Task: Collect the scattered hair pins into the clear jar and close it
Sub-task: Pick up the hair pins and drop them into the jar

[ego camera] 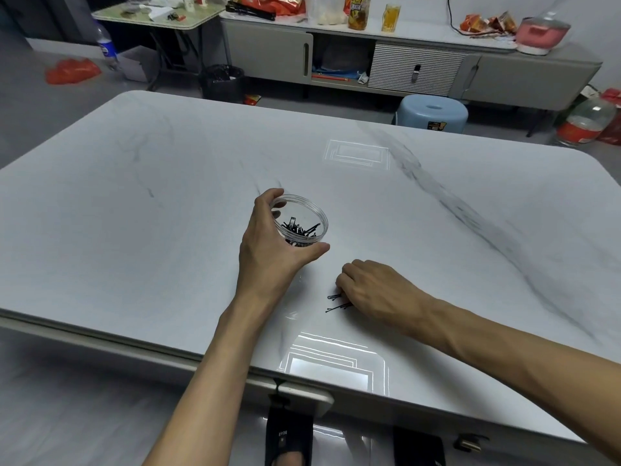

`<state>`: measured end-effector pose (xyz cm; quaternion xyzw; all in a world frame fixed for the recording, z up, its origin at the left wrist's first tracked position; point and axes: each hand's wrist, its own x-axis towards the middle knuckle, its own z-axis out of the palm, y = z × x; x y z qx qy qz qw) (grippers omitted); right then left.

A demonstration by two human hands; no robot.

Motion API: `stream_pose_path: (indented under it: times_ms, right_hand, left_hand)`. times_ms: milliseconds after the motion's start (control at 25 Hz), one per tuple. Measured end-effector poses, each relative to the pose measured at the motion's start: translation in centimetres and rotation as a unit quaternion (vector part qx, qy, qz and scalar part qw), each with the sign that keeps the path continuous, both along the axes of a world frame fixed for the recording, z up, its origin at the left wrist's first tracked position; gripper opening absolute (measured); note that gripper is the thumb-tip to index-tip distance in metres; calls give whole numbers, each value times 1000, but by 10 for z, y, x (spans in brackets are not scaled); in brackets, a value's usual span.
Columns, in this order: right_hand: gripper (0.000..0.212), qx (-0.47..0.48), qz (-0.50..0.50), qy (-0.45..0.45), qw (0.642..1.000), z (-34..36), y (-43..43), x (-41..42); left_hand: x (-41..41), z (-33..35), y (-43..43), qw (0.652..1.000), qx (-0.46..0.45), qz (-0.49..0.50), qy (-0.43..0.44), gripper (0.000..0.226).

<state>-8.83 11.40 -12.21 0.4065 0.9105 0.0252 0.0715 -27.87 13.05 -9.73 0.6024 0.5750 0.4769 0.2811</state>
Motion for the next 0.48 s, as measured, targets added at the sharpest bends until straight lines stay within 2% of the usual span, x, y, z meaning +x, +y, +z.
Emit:
stream_pose_path:
  times_ms: [480]
  right_hand:
    - [28,13,-13,-82,996,7,10,-7]
  left_hand:
    - [-1,-2,1,1000,-1,6,2,92]
